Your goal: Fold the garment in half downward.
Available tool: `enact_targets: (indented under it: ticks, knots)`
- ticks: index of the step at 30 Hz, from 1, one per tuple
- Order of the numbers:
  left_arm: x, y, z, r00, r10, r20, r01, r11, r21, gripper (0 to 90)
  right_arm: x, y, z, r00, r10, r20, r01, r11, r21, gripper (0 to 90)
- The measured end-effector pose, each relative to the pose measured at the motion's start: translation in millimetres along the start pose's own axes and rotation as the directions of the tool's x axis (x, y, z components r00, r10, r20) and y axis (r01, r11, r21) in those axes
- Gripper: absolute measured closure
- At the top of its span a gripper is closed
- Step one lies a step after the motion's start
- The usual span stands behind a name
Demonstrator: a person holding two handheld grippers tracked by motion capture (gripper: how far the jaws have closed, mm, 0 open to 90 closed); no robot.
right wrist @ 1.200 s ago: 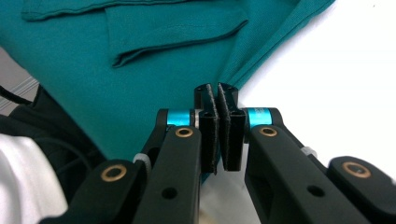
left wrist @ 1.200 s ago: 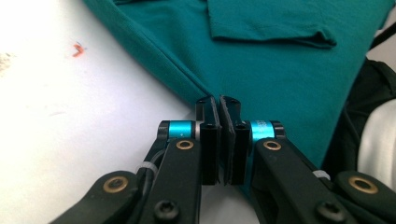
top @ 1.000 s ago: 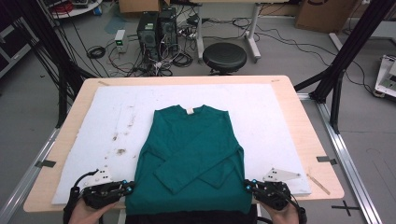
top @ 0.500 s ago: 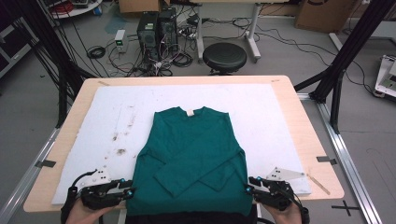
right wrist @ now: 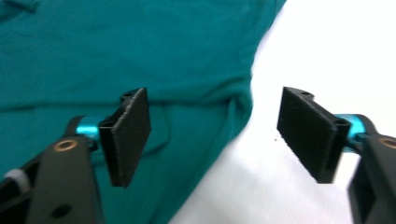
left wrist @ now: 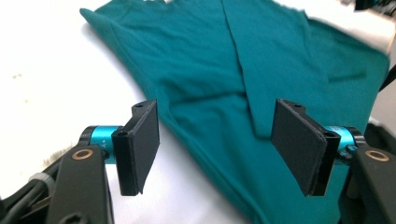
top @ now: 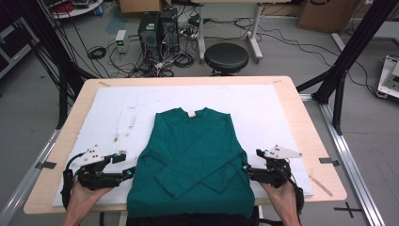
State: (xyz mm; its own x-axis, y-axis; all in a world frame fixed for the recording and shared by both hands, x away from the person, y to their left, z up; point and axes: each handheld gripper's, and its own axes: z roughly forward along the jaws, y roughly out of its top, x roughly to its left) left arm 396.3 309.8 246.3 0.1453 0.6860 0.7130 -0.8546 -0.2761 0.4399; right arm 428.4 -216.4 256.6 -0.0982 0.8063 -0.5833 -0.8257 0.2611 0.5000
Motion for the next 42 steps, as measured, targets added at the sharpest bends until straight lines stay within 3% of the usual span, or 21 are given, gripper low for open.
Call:
enact_targets:
  ticks: [5, 10, 14, 18, 22, 28, 31, 35, 39, 42]
  knots:
    - [10.3, 19.0, 14.9, 0.9997, 0.026, -0.002, -0.026, 0.999, 0.037, 22.5, -10.3, 20.5, 21.8, 0.9994, -0.034, 0.004, 0.034, 0.999, 0.035, 20.7]
    - [19.2, 49.0, 25.8, 0.9977, 0.047, -0.048, -0.046, 0.9988, 0.016, 21.0, -21.8, 32.4, 42.1, 0.9993, -0.023, 0.03, 0.022, 0.999, 0.046, 20.7]
    - [31.3, 66.5, 35.5, 0.9983, 0.02, -0.054, -0.02, 0.9998, 0.006, 21.3, -29.3, 37.7, 52.1, 0.9993, 0.003, 0.038, -0.004, 1.0, 0.028, 20.8]
    - [46.3, 82.3, 53.0, 0.9985, -0.002, -0.055, 0.004, 0.9994, 0.036, 21.8, -33.9, 43.6, 63.1, 0.9979, -0.012, 0.064, 0.01, 1.0, 0.02, 21.1]
    - [56.6, 95.6, 75.1, 0.9981, -0.009, -0.06, 0.013, 0.9981, 0.06, 22.5, -43.4, 49.3, 76.9, 0.9973, 0.045, 0.059, -0.047, 0.999, 0.026, 24.8]
    - [71.3, 105.9, 106.8, 0.9964, -0.034, -0.077, 0.042, 0.9948, 0.093, 26.3, -43.2, 50.1, 91.5, 0.997, 0.029, 0.072, -0.033, 0.998, 0.053, 24.7]
    - [80.2, 107.2, 122.0, 0.9897, -0.052, -0.134, 0.066, 0.9924, 0.103, 27.9, -41.1, 48.3, 92.1, 0.9964, 0.015, 0.083, -0.02, 0.998, 0.059, 24.8]
    - [89.3, 108.2, 136.9, 0.9823, -0.083, -0.168, 0.1, 0.9902, 0.097, 30.1, -37.9, 47.7, 90.1, 0.9946, -0.015, 0.102, 0.008, 0.997, 0.071, 25.2]
    - [99.2, 105.9, 154.6, 0.9737, -0.119, -0.195, 0.145, 0.9812, 0.127, 30.2, -38.1, 47.6, 89.5, 0.9949, -0.005, 0.101, -0.002, 0.998, 0.067, 25.2]
    - [104.2, 99.1, 167.4, 0.9683, -0.122, -0.218, 0.159, 0.9738, 0.162, 30.6, -38.3, 47.7, 89.2, 0.9948, -0.005, 0.102, -0.002, 0.998, 0.066, 25.2]
